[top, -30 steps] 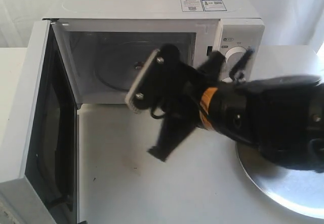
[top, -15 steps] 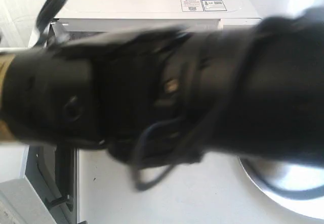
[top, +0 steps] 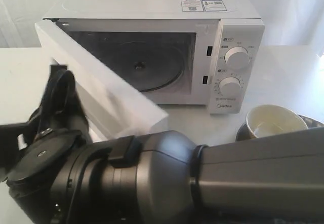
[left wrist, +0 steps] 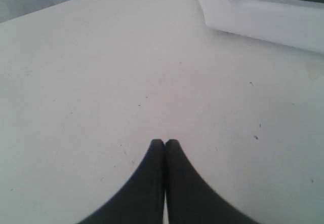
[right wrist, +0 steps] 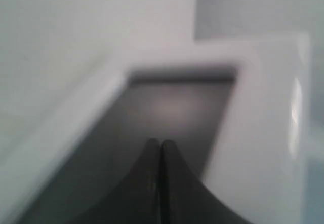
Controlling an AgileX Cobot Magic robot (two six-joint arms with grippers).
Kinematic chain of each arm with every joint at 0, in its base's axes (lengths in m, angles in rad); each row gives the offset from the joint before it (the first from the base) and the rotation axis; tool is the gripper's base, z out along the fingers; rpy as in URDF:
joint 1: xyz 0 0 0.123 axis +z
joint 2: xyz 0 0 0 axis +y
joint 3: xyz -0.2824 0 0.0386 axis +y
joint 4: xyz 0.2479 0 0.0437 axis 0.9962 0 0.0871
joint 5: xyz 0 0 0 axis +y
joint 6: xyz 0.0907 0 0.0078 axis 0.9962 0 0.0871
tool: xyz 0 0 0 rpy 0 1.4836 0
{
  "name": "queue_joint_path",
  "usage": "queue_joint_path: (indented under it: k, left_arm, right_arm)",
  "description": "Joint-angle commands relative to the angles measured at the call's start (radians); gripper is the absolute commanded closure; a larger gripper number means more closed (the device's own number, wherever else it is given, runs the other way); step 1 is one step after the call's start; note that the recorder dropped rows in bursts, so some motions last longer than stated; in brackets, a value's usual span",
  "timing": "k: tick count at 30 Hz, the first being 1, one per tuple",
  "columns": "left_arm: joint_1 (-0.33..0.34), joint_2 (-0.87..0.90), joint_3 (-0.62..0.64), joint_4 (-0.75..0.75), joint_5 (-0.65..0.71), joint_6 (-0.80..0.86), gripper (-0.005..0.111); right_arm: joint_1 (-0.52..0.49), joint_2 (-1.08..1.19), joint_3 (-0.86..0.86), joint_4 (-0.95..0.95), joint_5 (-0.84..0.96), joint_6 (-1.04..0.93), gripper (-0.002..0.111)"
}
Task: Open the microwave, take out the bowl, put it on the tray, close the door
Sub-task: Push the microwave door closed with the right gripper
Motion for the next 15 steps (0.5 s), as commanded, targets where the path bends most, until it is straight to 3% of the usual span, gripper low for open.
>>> queue_joint_path:
  k: [1, 10, 15]
  left_arm:
    - [-0.003, -0.002, -0.004, -0.004, 0.001, -0.002, 0.107]
    - [-0.003, -0.002, -0.004, -0.004, 0.001, -0.002, 0.107]
    - [-0.003, -0.002, -0.004, -0.004, 0.001, -0.002, 0.107]
  right_arm:
    - [-0.001, -0.009, -0.001, -0.133, 0.424, 0.064, 0.108]
    - [-0.008, -0.043, -0.001, -0.152, 0.424, 0.162, 0.108]
    - [-0.043, -0.043, -0.001, 0.076, 0.395, 0.182, 0.108]
